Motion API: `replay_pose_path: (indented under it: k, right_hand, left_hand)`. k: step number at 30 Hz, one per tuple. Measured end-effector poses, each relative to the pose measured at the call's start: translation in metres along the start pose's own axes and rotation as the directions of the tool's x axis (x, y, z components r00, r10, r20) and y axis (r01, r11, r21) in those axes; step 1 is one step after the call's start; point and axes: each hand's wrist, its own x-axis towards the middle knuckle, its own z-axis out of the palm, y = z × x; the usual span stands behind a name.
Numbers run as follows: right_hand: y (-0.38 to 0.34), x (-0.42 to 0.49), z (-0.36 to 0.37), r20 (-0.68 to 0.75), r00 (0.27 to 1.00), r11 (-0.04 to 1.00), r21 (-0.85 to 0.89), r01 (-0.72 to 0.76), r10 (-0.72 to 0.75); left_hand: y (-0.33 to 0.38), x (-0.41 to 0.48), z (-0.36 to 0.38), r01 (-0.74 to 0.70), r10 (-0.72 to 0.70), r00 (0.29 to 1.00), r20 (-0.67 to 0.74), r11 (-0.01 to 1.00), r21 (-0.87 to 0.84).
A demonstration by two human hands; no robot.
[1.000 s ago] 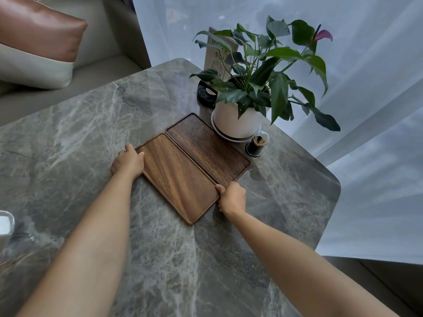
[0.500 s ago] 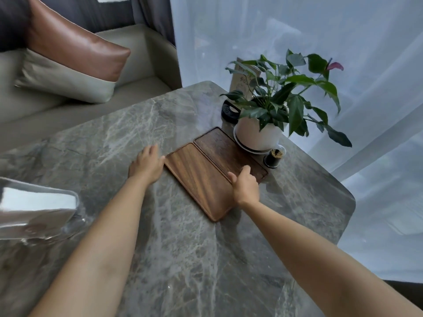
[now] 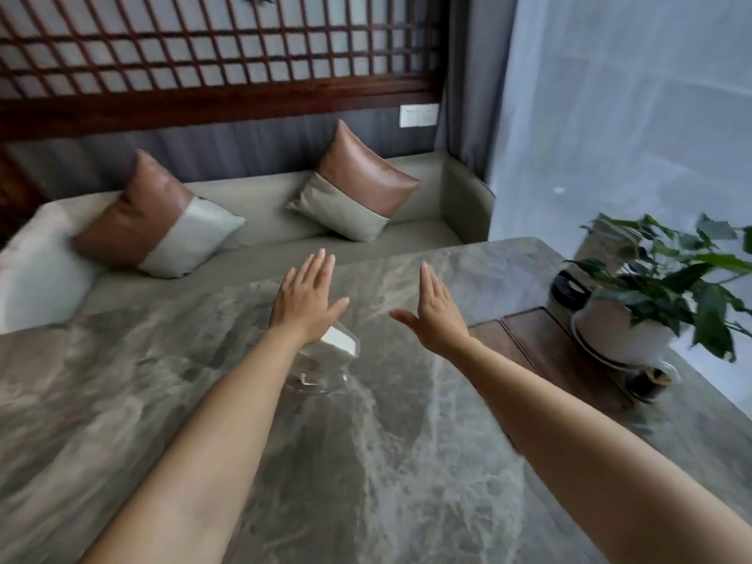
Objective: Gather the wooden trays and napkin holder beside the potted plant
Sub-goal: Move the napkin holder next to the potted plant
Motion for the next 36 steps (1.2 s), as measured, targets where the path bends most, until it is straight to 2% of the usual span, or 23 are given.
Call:
replay_pose_path:
  k: [3, 6, 12, 18, 25, 36]
  right_hand:
    - [-0.031, 0.004, 0.020, 0.068, 0.996, 0.998, 0.020, 0.056, -0.057]
    - [-0.049, 0.005, 0.043, 0.140, 0.987, 0.997, 0.023, 0.080, -0.083]
    - [-0.053, 0.005, 0.079, 0.249, 0.968, 0.999, -0.016, 0.035, -0.030]
    - [-0.044, 0.015, 0.100, 0.284, 0.956, 0.997, -0.025, -0.068, 0.072]
    - [-0.043, 0.026, 0.120, 0.236, 0.960, 0.982, 0.075, -0.175, 0.153]
    - [-0.032, 0.003, 0.110, 0.138, 0.974, 0.961, 0.186, -0.205, 0.181]
  left_hand:
    - [-0.048, -0.021, -0.007, 0.117, -0.119, 0.986, 0.113, 0.993, 0.027]
    - [-0.082, -0.040, 0.002, 0.215, -0.217, 0.944, 0.250, 0.976, 0.036]
    - [-0.113, -0.047, 0.032, 0.345, -0.310, 0.870, 0.382, 0.938, -0.023]
    - [-0.119, -0.017, 0.056, 0.316, -0.241, 0.873, 0.425, 0.942, -0.115]
    - [-0.126, 0.004, 0.083, 0.289, -0.159, 0.895, 0.417, 0.918, -0.271]
    - [-0.101, 0.003, 0.067, 0.258, -0.067, 0.893, 0.446, 0.887, -0.382]
